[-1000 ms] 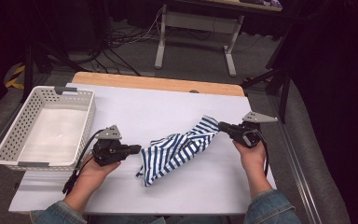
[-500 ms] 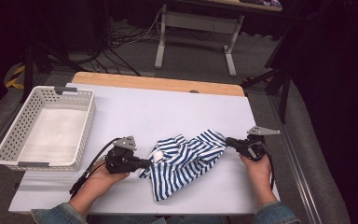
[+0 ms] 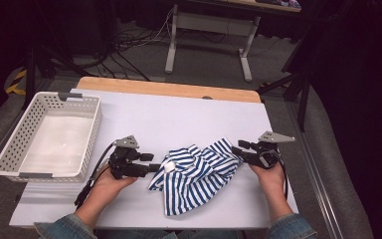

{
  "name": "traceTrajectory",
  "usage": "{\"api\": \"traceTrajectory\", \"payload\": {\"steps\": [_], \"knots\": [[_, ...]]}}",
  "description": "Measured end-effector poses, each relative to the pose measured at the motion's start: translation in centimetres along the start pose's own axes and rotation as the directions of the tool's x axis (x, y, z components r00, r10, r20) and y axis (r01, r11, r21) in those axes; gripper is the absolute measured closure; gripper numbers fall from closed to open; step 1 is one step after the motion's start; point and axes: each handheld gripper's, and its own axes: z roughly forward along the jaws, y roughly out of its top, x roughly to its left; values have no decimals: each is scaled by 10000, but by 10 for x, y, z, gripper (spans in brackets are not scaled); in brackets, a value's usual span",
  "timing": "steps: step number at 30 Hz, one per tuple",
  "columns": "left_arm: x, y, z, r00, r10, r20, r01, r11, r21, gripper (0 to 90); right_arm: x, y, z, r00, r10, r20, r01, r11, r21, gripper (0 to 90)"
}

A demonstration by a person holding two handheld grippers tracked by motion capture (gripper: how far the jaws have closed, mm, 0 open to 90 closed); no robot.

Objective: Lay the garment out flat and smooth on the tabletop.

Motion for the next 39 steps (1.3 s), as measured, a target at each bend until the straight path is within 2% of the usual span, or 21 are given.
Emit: {"api": "traceTrajectory", "payload": {"steps": [2, 3, 4, 5, 7, 8, 10, 12, 15, 17, 21, 26, 29, 32, 34, 35, 36, 39], "knots": [[0, 0, 0, 9999, -7, -152, 6, 10000, -39, 402, 9, 8, 9, 9990, -109, -426, 113, 9999, 91, 502], [0, 0, 0, 9999, -7, -152, 6, 10000, -39, 387, 9, 8, 9, 9990, -109, -426, 113, 9999, 91, 502], [0, 0, 0, 9997, 66, -253, -66, 10000, -25, 379, 18, 16, 21, 9959, -188, -882, 210, 9995, 247, 488], [0, 0, 0, 9993, 129, -349, -129, 9999, 11, 379, 22, 20, 27, 9939, -189, -1089, 227, 9992, 337, 484], [0, -1, 0, 9993, 153, -353, -153, 9999, -2, 379, 30, 25, 39, 9909, -298, -1315, 375, 9977, 567, 470], [0, -1, -1, 9992, 170, -368, -170, 9999, -18, 379, 30, 25, 39, 9909, -298, -1315, 375, 9977, 567, 470], [1, -1, -3, 9990, 158, -423, -162, 9998, -81, 378, 39, 30, 56, 9857, -580, -1582, 720, 9938, 843, 460], [2, -2, -4, 9990, 176, -420, -181, 9998, -130, 379, 44, 33, 68, 9838, -656, -1668, 845, 9905, 1084, 458], [2, -3, -4, 9988, 264, -410, -271, 9995, -162, 376, 47, 35, 84, 9801, -326, -1958, 613, 9879, 1424, 452], [2, -3, -4, 9988, 293, -385, -299, 9995, -134, 376, 48, 35, 92, 9788, -189, -2038, 559, 9826, 1772, 467], [3, -3, -2, 9990, 287, -340, -289, 9996, -56, 380, 50, 33, 103, 9726, 64, -2325, 502, 9703, 2366, 586], [2, -3, -1, 9992, 299, -254, -298, 9996, 21, 388, 55, 33, 102, 9628, -167, -2698, 899, 9610, 2615, 853], [2, -4, -1, 9991, 326, -254, -326, 9995, 26, 394, 61, 38, 94, 9585, -578, -2793, 1220, 9682, 2184, 875], [2, -4, -1, 9995, 235, -225, -235, 9997, 3, 399, 72, 45, 79, 9471, -1218, -2969, 1716, 9740, 1476, 877], [2, -4, -1, 9996, 199, -215, -199, 9998, 8, 404, 78, 48, 68, 9338, -1514, -3242, 1927, 9762, 994, 877], [2, -4, -1, 9996, 199, -215, -199, 9998, 8, 407, 78, 48, 68, 9338, -1514, -3242, 1927, 9762, 994, 877], [2, -4, -1, 9995, 229, -213, -229, 9997, 23, 411, 85, 48, 55, 9178, -1745, -3567, 2093, 9759, 613, 876], [2, -4, 0, 9997, 148, -190, -148, 9999, 29, 415, 92, 45, 46, 8995, -1891, -3938, 2230, 9739, 418, 876]]}}
